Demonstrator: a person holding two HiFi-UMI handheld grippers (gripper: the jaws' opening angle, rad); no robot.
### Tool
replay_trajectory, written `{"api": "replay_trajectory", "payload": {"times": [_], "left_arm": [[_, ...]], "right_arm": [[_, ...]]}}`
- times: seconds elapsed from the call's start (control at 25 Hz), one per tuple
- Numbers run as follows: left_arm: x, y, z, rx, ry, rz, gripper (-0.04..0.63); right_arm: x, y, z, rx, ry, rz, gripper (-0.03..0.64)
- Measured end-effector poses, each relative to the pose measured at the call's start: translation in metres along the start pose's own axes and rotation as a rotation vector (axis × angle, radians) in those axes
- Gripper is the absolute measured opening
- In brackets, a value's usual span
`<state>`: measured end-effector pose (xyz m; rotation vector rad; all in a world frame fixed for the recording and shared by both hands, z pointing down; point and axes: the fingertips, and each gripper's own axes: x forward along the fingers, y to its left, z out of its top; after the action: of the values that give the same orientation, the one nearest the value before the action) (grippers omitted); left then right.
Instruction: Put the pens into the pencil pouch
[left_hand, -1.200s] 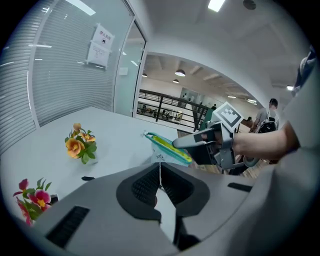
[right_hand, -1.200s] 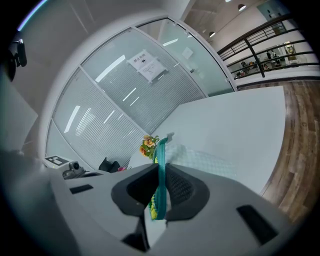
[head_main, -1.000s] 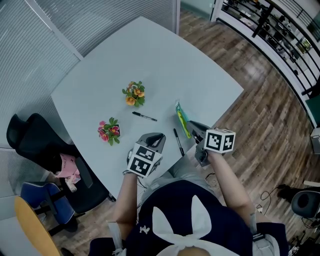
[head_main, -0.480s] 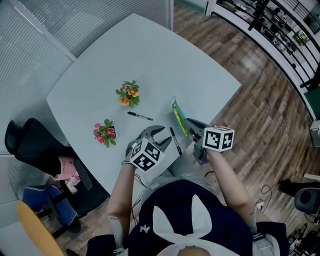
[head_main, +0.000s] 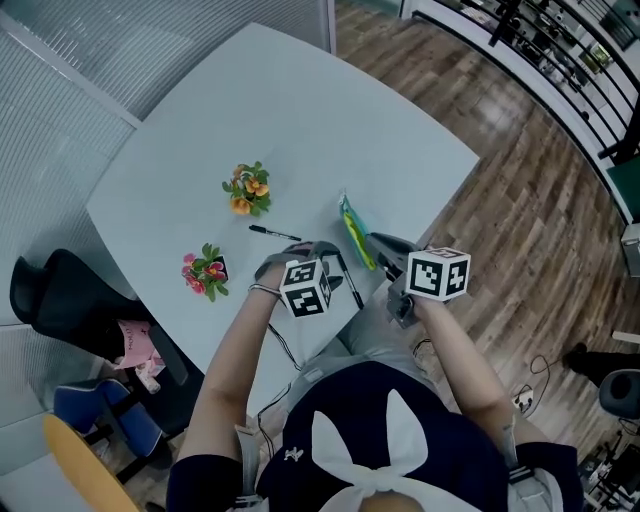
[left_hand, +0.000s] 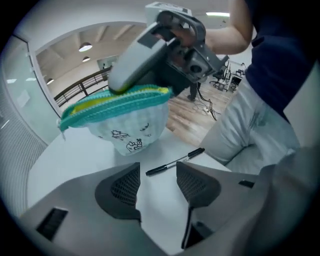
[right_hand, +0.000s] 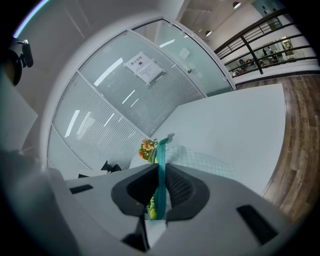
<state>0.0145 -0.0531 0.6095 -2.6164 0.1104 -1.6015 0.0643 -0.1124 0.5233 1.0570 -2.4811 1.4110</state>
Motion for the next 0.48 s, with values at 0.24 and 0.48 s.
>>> {"api": "replay_trajectory", "payload": {"times": [0.24,0.48], "left_arm": [[0.032,-0.004,-0.007,0.079,0.041,-0.097,0.218],[0.052,-0.002,-0.022,0.240,0.147,-0.151,0.216]], "right_arm": [[0.003,-0.001,0.001,0.013,0.001,0.002,0.048],[0.007,-0.002,0.005,0.024,-0.003,0.005,0.048]]}}
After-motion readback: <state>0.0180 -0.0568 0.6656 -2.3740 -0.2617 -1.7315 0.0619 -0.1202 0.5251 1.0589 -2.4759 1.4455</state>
